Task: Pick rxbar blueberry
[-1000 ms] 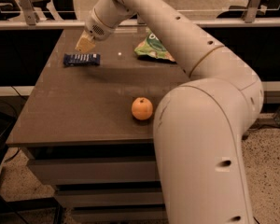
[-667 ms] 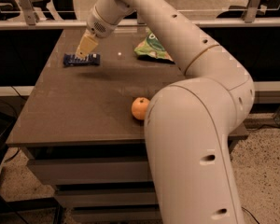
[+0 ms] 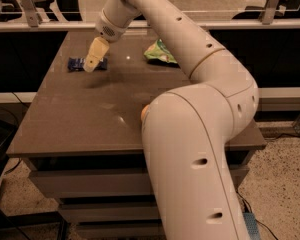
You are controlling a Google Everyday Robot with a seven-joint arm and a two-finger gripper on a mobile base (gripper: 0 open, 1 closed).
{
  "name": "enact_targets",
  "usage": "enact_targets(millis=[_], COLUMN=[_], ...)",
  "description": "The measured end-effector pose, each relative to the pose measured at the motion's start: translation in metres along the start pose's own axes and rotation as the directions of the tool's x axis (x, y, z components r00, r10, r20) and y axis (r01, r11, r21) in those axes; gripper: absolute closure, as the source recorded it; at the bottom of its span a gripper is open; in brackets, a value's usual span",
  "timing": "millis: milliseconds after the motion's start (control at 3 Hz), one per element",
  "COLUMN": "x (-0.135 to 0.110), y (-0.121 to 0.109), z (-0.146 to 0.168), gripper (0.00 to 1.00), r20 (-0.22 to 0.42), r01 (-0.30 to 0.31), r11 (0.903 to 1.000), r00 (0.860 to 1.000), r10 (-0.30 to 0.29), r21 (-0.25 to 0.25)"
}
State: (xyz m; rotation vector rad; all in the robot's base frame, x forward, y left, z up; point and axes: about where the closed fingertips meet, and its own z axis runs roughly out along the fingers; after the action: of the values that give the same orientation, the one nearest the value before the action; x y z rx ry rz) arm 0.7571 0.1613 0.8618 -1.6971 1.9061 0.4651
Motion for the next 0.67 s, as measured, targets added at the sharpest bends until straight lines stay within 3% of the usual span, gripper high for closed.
enact_targets(millis=[333,667], x=[0.003,0.006], y=[-0.002,-0.003], z=[0.013,0.025], gripper=[0.00,0.18], r20=[-0.018,-0.022], r01=[-0.007,-0.013], r11=[0.9999,0.9997], r00=[1.000,1.000], r10=[0.007,0.012], r21=[-0.011,-0.020])
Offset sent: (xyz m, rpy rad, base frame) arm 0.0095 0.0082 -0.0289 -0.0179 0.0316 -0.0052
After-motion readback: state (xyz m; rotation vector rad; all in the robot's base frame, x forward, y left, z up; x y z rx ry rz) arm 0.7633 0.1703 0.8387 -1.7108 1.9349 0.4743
